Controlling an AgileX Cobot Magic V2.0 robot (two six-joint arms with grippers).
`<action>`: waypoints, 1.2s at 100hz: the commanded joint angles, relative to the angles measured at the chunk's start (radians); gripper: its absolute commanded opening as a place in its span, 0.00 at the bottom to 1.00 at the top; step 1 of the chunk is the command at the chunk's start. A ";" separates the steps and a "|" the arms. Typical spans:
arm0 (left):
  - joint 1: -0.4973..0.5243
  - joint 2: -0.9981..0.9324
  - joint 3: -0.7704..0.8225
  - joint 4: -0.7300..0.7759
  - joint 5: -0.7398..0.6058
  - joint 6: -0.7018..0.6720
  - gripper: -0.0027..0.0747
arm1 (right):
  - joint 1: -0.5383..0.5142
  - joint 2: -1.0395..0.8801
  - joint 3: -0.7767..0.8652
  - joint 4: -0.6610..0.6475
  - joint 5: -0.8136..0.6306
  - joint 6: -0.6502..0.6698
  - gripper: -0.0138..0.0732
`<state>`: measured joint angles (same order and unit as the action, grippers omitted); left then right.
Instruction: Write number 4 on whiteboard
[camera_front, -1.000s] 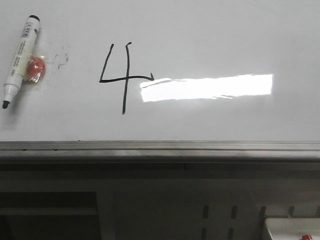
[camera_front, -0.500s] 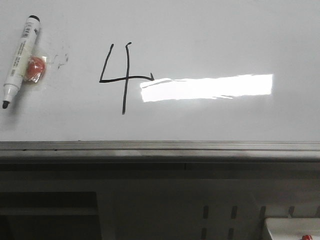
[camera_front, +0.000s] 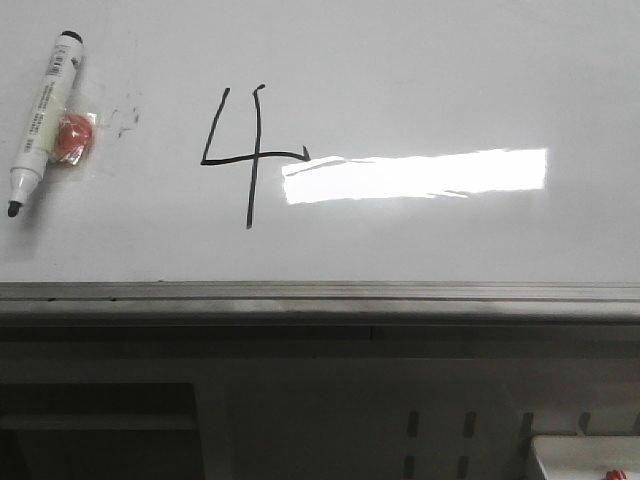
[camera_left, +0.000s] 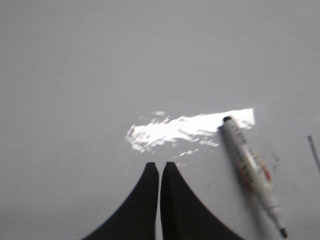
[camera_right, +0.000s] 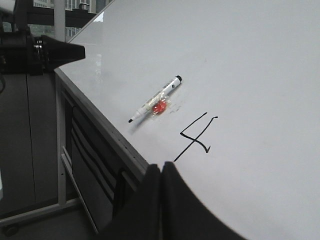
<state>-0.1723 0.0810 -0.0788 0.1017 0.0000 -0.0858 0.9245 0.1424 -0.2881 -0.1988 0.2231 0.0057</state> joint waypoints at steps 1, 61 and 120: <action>0.070 -0.026 0.017 -0.079 -0.060 0.005 0.01 | -0.005 0.008 -0.024 -0.012 -0.071 -0.006 0.08; 0.195 -0.113 0.117 -0.141 0.320 0.005 0.01 | -0.005 0.008 -0.024 -0.012 -0.071 -0.006 0.08; 0.195 -0.111 0.117 -0.141 0.320 0.005 0.01 | -0.005 0.006 -0.024 -0.012 -0.072 -0.006 0.08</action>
<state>0.0186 -0.0055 0.0029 -0.0296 0.3512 -0.0843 0.9245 0.1417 -0.2881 -0.1988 0.2231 0.0057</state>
